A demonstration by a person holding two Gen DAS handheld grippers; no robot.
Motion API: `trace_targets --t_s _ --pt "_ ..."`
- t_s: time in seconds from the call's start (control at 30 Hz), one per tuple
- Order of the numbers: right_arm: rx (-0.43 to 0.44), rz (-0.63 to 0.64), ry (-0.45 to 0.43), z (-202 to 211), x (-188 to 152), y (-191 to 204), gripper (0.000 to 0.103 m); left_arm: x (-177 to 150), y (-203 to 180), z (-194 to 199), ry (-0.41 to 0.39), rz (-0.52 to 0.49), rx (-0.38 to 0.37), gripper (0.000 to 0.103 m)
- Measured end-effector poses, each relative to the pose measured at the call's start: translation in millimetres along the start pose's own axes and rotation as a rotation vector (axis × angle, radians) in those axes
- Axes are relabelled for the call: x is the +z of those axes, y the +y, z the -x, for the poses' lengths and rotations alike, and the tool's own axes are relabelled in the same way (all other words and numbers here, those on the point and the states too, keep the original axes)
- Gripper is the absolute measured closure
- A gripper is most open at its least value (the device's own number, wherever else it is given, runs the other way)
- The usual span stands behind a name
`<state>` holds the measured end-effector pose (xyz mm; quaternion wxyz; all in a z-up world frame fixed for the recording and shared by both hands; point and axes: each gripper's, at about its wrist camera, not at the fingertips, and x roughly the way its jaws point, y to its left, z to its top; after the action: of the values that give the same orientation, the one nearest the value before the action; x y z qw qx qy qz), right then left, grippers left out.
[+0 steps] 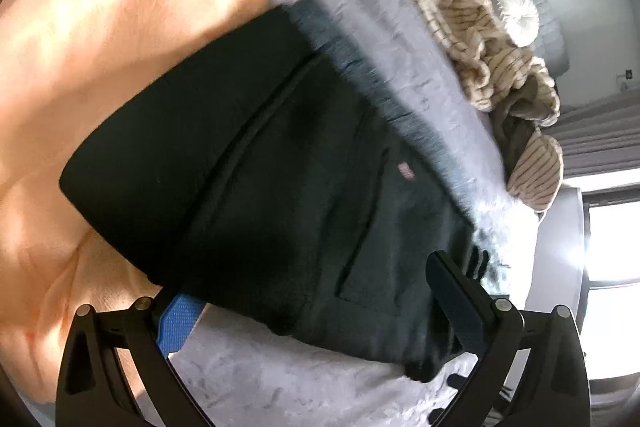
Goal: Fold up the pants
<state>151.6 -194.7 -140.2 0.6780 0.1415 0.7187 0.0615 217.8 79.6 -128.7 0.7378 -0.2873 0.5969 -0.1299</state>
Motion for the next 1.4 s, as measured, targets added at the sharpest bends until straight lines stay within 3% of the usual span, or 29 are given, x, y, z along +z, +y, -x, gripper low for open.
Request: trace_targets --t_s 0.17,0.27,0.33,0.4,0.5,0.53,0.7,0.77,0.9,1.03,1.13,1.17,1.2,1.23,1.3,1.4 --pt "0.02 0.001 -0.064 16 8 -1 0.001 2 -35 20 -0.083 -0.094 -0.037 0.0" --pt "0.027 0.005 -0.105 28 22 -3 0.001 9 -34 3 -0.063 -0.093 0.048 0.0" --pt "0.02 0.011 -0.126 34 31 -3 0.001 10 -27 -12 -0.039 -0.066 0.108 0.012" --pt "0.017 0.022 -0.148 43 45 -2 0.001 10 -24 -21 -0.029 -0.083 0.215 0.044" --pt "0.024 0.053 -0.174 58 69 7 0.001 3 -35 -21 -0.067 -0.194 0.334 0.06" --pt "0.031 0.066 -0.178 62 77 12 0.001 0 -43 -21 -0.086 -0.253 0.369 0.061" --pt "0.1 0.173 -0.155 75 121 57 0.0 -54 -103 -42 -0.254 -0.793 0.721 0.063" --pt "0.149 0.22 -0.124 75 136 82 0.0 -64 -107 -48 -0.278 -0.865 0.775 0.063" --pt "0.215 0.332 -0.03 59 163 145 0.0 -66 -104 -50 -0.288 -0.9 0.802 0.063" --pt "0.183 0.433 0.074 27 172 199 0.0 -66 -108 -52 -0.299 -0.926 0.824 0.063" --pt "0.133 0.464 0.157 1 175 217 0.016 -70 -108 -50 -0.301 -0.92 0.819 0.063" --pt "0.128 0.464 0.177 -5 176 218 0.035 -70 -108 -50 -0.301 -0.918 0.819 0.063" --pt "0.124 0.451 0.218 -15 179 218 0.062 -70 -108 -50 -0.297 -0.917 0.82 0.063" --pt "0.125 0.425 0.249 -22 181 215 0.072 -69 -108 -51 -0.291 -0.915 0.823 0.063" --pt "0.132 0.4 0.243 -22 185 209 0.078 -70 -111 -49 -0.297 -0.917 0.822 0.063" --pt "0.205 0.385 0.185 -2 180 193 0.079 -75 -124 -39 -0.332 -0.942 0.799 0.063"
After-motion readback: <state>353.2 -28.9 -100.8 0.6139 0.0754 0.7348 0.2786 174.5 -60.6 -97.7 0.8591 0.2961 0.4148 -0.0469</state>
